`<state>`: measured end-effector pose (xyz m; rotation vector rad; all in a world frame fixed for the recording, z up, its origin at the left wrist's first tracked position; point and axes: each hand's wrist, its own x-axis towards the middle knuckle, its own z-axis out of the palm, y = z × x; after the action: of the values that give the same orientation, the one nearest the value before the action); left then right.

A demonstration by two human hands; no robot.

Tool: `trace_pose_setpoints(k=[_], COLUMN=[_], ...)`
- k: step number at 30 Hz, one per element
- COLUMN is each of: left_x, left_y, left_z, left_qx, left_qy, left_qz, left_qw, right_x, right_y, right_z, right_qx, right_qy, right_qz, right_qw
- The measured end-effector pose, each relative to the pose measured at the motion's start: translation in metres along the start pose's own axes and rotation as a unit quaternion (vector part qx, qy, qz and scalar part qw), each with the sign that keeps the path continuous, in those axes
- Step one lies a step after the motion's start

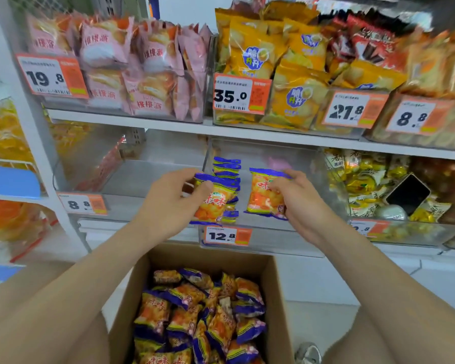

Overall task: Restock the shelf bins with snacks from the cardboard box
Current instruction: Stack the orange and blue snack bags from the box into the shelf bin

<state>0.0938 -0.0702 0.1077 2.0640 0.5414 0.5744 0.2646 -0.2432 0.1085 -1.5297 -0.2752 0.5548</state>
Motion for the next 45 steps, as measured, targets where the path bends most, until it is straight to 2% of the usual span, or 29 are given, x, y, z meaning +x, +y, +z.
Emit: trace_pose_setpoints(k=[2, 4, 7, 10, 13, 16, 20, 26, 30, 33, 35, 36, 37, 38, 39, 40, 42, 45], left_x=[0.016, 0.031, 0.049, 0.061, 0.068, 0.072, 0.073, 0.07, 0.07, 0.068, 0.066, 0.066, 0.066, 0.066, 0.066, 0.066, 0.067, 0.063], left_y=[-0.005, -0.007, -0.01, -0.015, -0.019, -0.022, -0.028, -0.026, -0.026, -0.024, -0.021, -0.02, -0.019, -0.018, -0.016, -0.014, -0.011, -0.005], left_z=[0.005, 0.013, 0.027, 0.039, 0.046, 0.049, 0.048, 0.047, 0.043, 0.04, 0.04, 0.04, 0.04, 0.041, 0.041, 0.042, 0.045, 0.053], left_qx=[0.032, 0.017, 0.008, -0.011, 0.043, 0.055, 0.034, 0.009, -0.003, -0.017, -0.015, -0.008, 0.004, 0.015, 0.019, 0.02, 0.019, 0.007], left_qy=[0.02, 0.029, 0.036, 0.037, 0.065, 0.071, 0.06, 0.052, 0.051, 0.037, 0.031, 0.033, 0.04, 0.052, 0.066, 0.08, 0.098, 0.106], left_qz=[0.011, 0.006, -0.002, -0.02, -0.011, -0.017, -0.028, -0.045, -0.058, -0.05, -0.037, -0.03, -0.021, -0.012, -0.004, 0.006, 0.032, 0.062], left_qw=[0.999, 0.999, 0.999, 0.999, 0.997, 0.996, 0.997, 0.998, 0.997, 0.998, 0.999, 0.999, 0.999, 0.998, 0.998, 0.997, 0.994, 0.992], right_x=[0.029, 0.063, 0.105, 0.141, 0.173, 0.189, 0.195, 0.208, 0.213, 0.206, 0.19, 0.175, 0.154, 0.132, 0.109, 0.09, 0.065, 0.06], right_y=[0.004, 0.015, 0.03, 0.038, 0.044, 0.053, 0.06, 0.069, 0.077, 0.074, 0.063, 0.055, 0.045, 0.036, 0.029, 0.023, 0.018, 0.014], right_z=[-0.004, -0.005, -0.002, 0.003, 0.008, 0.015, 0.018, 0.014, 0.007, -0.003, -0.004, -0.001, 0.003, 0.007, 0.009, 0.009, 0.005, -0.002], right_qx=[-0.066, -0.151, -0.279, -0.355, -0.407, -0.444, -0.407, -0.414, -0.523, -0.55, -0.527, -0.476, -0.395, -0.307, -0.234, -0.182, -0.144, -0.124], right_qy=[0.018, 0.034, 0.07, 0.108, 0.149, 0.154, 0.163, 0.117, 0.051, 0.031, 0.033, 0.023, -0.004, -0.047, -0.11, -0.17, -0.237, -0.231], right_qz=[-0.032, -0.057, -0.111, -0.143, -0.135, -0.137, -0.163, -0.168, -0.185, -0.187, -0.215, -0.235, -0.238, -0.212, -0.178, -0.152, -0.156, -0.181], right_qw=[0.997, 0.986, 0.951, 0.918, 0.891, 0.872, 0.884, 0.887, 0.831, 0.813, 0.822, 0.847, 0.887, 0.927, 0.95, 0.956, 0.948, 0.948])
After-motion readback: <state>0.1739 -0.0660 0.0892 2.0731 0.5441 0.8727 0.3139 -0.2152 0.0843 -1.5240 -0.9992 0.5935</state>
